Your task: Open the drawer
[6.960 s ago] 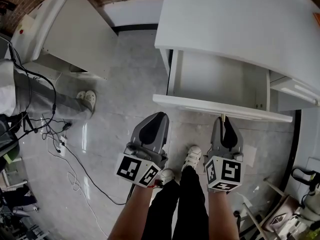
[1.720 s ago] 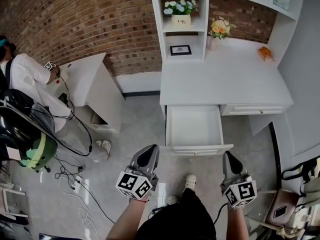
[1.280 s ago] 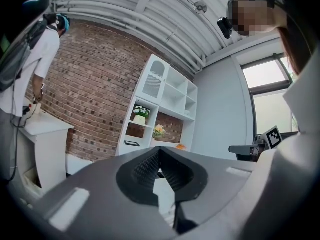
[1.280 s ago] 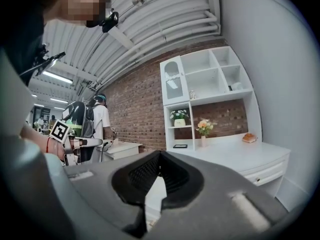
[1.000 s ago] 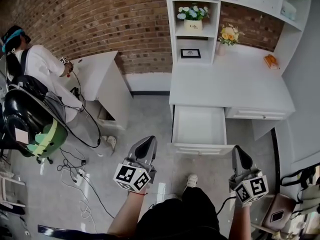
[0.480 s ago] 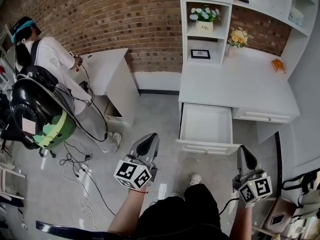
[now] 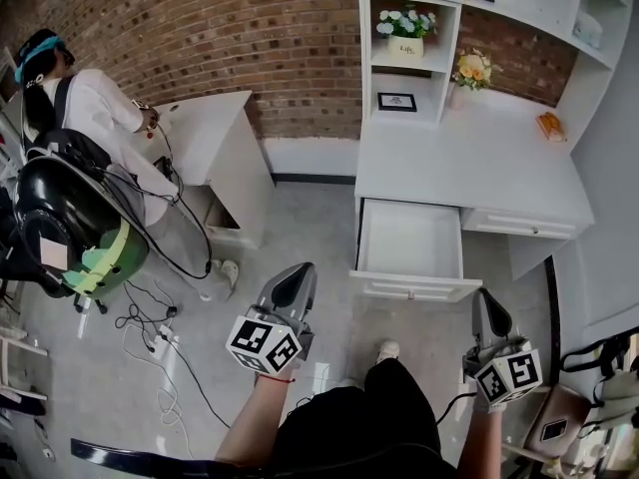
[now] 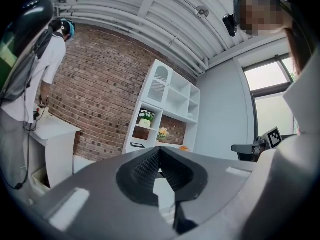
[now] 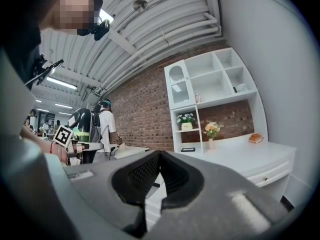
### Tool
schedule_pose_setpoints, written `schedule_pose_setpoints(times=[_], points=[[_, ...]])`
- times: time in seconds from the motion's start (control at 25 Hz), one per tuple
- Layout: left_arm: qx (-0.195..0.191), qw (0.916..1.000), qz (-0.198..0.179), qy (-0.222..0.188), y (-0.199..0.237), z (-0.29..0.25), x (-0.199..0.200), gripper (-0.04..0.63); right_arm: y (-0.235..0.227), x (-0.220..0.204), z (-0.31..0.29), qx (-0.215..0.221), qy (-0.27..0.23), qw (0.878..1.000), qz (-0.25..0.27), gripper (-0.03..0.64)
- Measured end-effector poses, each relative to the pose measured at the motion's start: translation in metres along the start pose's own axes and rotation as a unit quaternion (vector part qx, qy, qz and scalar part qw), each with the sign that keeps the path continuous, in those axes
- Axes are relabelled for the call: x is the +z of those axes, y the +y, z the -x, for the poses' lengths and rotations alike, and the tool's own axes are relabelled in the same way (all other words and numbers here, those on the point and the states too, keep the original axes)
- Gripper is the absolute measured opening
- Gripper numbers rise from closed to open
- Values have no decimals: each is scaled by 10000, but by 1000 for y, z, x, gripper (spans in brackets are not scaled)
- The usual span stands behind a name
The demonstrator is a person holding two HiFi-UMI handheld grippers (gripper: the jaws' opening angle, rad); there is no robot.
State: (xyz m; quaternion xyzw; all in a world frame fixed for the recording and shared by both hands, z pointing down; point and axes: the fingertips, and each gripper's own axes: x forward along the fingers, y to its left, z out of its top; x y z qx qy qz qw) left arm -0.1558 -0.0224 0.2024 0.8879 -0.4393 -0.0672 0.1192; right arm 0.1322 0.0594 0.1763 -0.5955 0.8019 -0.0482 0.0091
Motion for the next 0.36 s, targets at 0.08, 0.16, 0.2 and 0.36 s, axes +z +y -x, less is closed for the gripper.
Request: schedule_pose_setpoints(times=[0.08,0.16,0.2,0.36], points=[[-5,10000,24,1,-1,2,-2,3,0,-2,2,0,19,10000,-4,3],[-33,10000,26,13,-2,1,-3,3,-1,-4,3,-20,36,10000,-18,3],[-44,10000,18,22,-2,0,-3,3,-2,-4,2,-29,35,10000,-26,3],[-14,10000,-31,24,5,-8,0,3,-4,-1,-8,-1,-16,10000,-21,3]])
